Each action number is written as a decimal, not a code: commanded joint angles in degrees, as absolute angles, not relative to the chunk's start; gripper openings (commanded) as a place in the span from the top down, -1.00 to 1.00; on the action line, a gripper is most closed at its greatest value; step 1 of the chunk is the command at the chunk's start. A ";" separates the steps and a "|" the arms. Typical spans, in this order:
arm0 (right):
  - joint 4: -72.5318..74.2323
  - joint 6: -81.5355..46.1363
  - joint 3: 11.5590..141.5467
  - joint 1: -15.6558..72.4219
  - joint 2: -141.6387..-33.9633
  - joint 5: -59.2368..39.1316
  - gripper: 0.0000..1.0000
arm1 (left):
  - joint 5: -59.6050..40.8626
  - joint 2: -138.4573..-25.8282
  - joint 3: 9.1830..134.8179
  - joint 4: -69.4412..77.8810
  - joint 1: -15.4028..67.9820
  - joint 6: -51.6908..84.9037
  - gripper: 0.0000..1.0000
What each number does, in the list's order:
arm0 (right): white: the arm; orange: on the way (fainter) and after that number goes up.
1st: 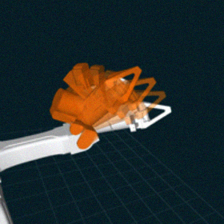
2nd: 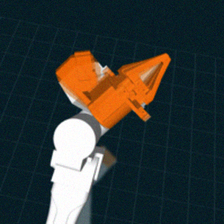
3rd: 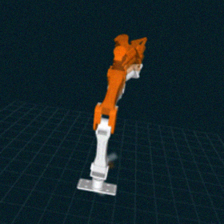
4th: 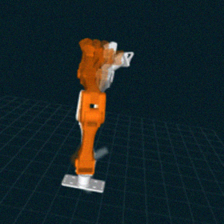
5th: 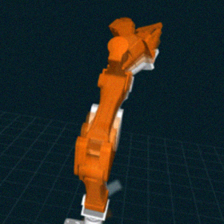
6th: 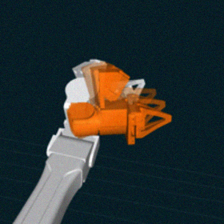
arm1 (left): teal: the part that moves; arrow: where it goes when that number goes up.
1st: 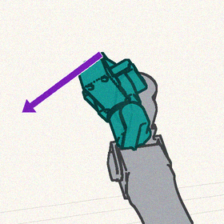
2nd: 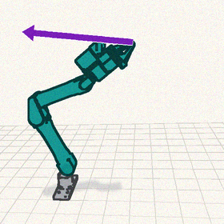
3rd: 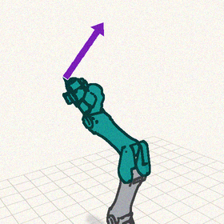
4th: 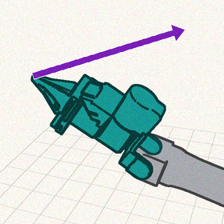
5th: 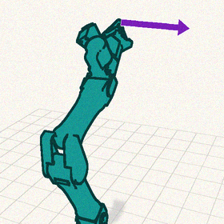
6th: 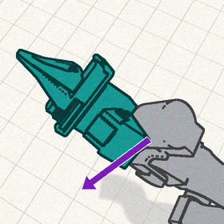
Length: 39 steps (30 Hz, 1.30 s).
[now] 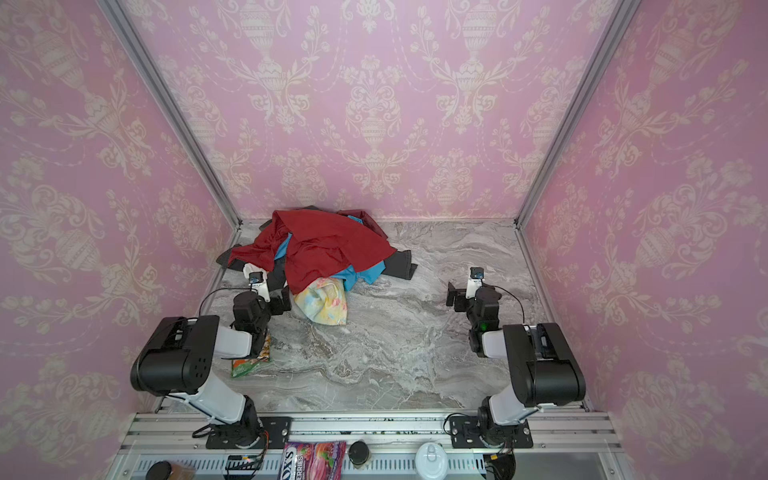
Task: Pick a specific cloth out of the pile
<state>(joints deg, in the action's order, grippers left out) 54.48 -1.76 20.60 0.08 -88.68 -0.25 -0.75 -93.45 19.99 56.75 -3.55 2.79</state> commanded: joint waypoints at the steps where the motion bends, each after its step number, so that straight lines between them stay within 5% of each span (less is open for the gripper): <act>1: 54.67 -2.81 20.74 0.10 -88.65 -0.97 -1.00 | -1.62 -93.64 20.57 57.48 -3.34 1.41 -0.99; 39: 54.49 -2.81 20.81 0.09 -88.61 -1.00 -1.00 | 0.00 -93.69 20.70 57.39 -3.34 2.02 -0.99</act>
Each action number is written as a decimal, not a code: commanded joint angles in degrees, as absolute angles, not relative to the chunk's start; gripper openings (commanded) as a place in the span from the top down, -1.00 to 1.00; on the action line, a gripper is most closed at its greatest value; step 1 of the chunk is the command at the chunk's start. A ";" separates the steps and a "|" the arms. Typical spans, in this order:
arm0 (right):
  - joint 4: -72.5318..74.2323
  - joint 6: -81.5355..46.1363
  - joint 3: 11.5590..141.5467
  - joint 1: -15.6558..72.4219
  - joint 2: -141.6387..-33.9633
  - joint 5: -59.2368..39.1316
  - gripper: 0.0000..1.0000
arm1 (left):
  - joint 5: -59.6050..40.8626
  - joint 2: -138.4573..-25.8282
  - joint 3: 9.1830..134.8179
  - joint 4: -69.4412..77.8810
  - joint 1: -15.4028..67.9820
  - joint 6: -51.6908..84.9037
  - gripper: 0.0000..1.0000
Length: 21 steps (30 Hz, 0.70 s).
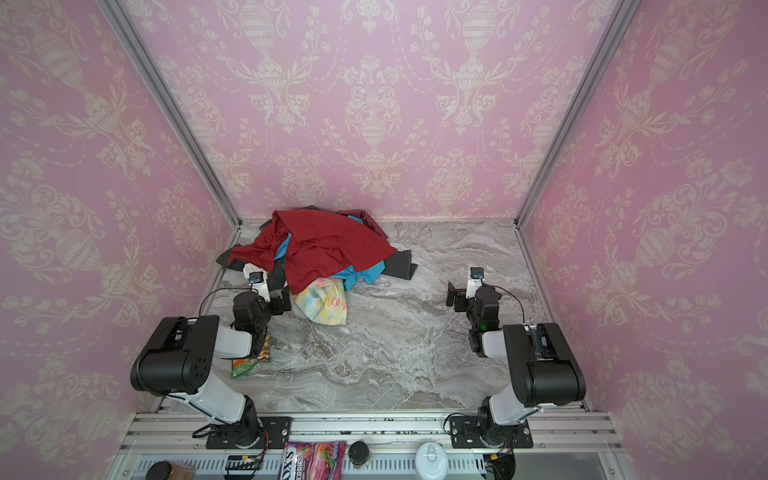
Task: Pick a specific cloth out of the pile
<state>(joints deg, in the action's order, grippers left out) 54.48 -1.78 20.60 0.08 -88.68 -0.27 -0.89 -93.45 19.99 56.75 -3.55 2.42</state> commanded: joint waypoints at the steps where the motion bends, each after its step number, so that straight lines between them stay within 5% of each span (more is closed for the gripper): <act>1: 54.49 -2.81 20.78 0.11 -88.61 -0.99 -1.00 | 0.05 -93.69 20.74 57.32 -3.34 2.02 -0.99; 21: 59.98 -3.08 17.77 0.22 -88.24 -0.02 -1.00 | 1.91 -92.84 19.46 58.32 -1.36 0.10 -0.99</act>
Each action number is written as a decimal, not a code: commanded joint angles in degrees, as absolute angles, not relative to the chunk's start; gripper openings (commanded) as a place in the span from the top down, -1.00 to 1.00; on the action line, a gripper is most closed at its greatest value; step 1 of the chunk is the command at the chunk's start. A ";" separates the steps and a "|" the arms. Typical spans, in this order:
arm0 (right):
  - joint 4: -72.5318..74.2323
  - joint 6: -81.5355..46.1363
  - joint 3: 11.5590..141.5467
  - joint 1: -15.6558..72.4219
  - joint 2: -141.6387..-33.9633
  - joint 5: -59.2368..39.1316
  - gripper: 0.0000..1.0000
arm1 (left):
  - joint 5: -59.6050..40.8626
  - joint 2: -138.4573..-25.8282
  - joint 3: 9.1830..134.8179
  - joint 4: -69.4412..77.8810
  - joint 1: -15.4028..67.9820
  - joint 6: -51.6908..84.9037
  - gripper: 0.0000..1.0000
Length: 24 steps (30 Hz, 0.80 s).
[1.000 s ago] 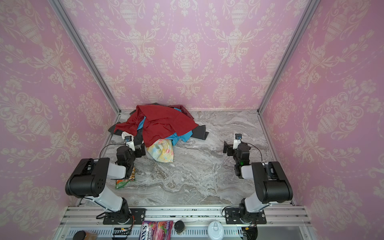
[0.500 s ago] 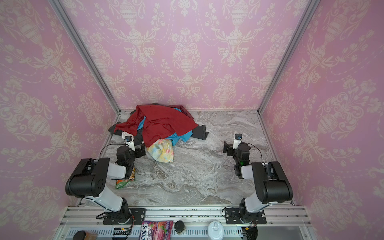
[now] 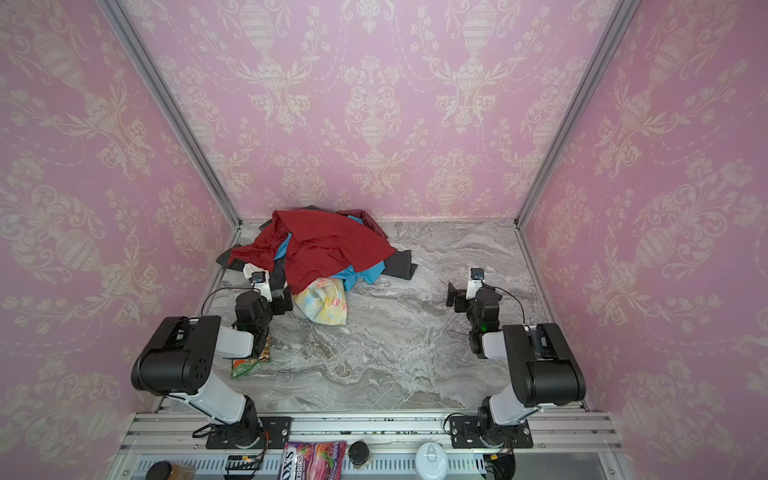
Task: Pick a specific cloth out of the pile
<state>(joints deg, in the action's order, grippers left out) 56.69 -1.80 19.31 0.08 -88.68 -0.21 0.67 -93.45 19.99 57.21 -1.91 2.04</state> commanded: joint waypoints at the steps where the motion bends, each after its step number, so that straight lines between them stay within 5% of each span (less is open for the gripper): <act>1: 60.32 -3.08 17.46 0.28 -87.99 0.22 -1.00 | 2.04 -92.66 19.39 58.20 -1.19 0.00 -0.99; 18: 51.50 -3.60 18.97 0.79 -81.38 4.82 -1.00 | 6.81 -87.83 19.02 55.43 0.26 -0.33 -0.99; 24: 40.62 -6.10 22.30 0.80 -76.01 11.61 -1.00 | 11.50 -83.15 23.90 41.20 0.33 1.81 -0.98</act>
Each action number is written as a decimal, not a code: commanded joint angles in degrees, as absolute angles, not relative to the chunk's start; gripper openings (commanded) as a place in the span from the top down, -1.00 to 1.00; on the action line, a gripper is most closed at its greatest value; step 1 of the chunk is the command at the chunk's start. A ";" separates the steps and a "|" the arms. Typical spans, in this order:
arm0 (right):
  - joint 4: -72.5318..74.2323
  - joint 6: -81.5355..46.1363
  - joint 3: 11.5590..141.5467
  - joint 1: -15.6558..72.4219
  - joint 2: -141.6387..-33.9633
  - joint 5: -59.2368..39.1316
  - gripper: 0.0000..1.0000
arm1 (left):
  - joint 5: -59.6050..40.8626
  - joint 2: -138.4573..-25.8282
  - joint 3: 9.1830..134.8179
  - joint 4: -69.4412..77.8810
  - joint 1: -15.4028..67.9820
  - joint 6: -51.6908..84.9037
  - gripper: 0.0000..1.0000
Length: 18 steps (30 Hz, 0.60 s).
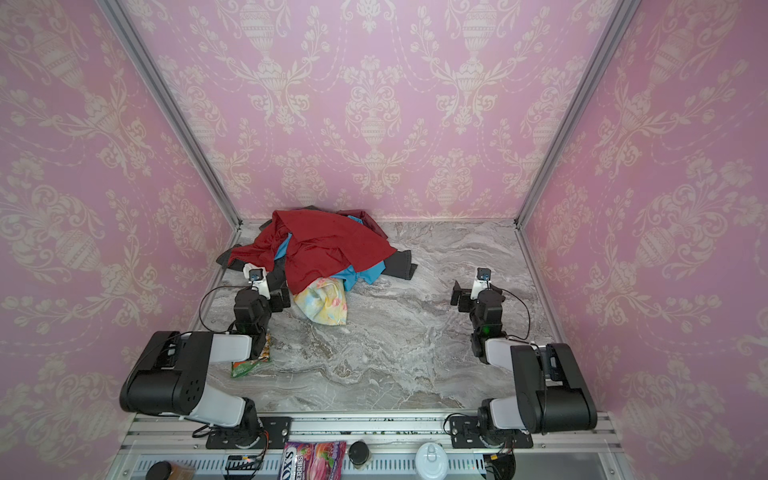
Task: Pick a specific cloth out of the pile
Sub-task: 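Move the left gripper to the pile while the right gripper reaches toward it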
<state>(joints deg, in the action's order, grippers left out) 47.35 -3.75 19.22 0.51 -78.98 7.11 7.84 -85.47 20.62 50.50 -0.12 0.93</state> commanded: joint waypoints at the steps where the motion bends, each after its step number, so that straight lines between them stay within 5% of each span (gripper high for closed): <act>1: 38.58 -6.24 23.18 0.84 -75.02 11.92 -1.00 | 11.97 -82.38 25.29 38.07 0.63 1.84 -0.99; 5: 34.19 -9.81 25.49 0.81 -70.87 11.42 -1.00 | 15.15 -78.46 35.01 19.32 1.41 9.34 -0.99; 18: 19.90 -26.92 38.48 6.85 -74.88 1.76 -0.84 | -9.89 -74.35 62.75 -24.21 2.28 19.53 -0.99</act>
